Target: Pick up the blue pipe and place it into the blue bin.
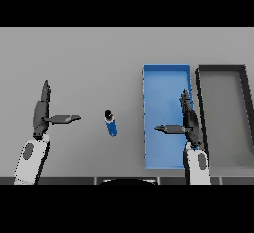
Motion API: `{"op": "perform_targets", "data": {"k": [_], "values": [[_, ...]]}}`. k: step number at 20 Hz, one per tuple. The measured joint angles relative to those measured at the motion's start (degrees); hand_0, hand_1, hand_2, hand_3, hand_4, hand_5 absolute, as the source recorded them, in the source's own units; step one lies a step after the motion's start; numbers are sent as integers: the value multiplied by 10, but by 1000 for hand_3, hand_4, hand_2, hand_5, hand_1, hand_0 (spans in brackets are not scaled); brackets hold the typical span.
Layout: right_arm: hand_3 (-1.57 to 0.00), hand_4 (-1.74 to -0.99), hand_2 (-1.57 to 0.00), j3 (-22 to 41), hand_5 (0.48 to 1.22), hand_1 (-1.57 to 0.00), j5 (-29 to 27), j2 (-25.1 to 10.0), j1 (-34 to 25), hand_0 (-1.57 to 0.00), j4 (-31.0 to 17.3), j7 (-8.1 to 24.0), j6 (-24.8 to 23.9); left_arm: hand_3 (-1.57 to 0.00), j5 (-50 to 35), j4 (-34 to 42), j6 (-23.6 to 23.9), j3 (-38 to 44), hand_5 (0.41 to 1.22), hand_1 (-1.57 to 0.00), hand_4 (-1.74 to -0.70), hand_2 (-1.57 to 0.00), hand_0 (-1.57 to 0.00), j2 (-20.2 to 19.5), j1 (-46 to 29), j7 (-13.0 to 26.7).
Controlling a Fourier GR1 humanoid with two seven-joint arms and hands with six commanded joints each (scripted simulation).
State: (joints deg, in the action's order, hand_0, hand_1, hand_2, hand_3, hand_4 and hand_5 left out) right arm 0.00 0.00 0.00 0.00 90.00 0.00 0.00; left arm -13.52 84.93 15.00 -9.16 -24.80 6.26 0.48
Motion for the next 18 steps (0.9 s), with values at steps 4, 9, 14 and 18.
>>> {"op": "perform_targets", "data": {"k": [4,9,14,18], "values": [[1,-1222,1,3,603,1,2,3,2,1,2,-1,-2,1,-2,0,-2,2,586,1,-1006,1,1,-2,-2,-6],[1,-1228,1,41,599,1,60,-57,44,1,49,-57,30,1,9,6,-122,-29,588,1,-1010,1,1,-76,-40,-82],[1,-1225,1,50,592,1,73,-70,51,1,62,-35,35,1,3,16,-162,-36,592,1,-1015,1,1,-102,-48,-95],[1,-1220,1,57,589,1,78,-70,48,1,69,-28,38,1,-5,34,-218,-59,573,1,-1024,1,1,-117,-53,-105]]}}
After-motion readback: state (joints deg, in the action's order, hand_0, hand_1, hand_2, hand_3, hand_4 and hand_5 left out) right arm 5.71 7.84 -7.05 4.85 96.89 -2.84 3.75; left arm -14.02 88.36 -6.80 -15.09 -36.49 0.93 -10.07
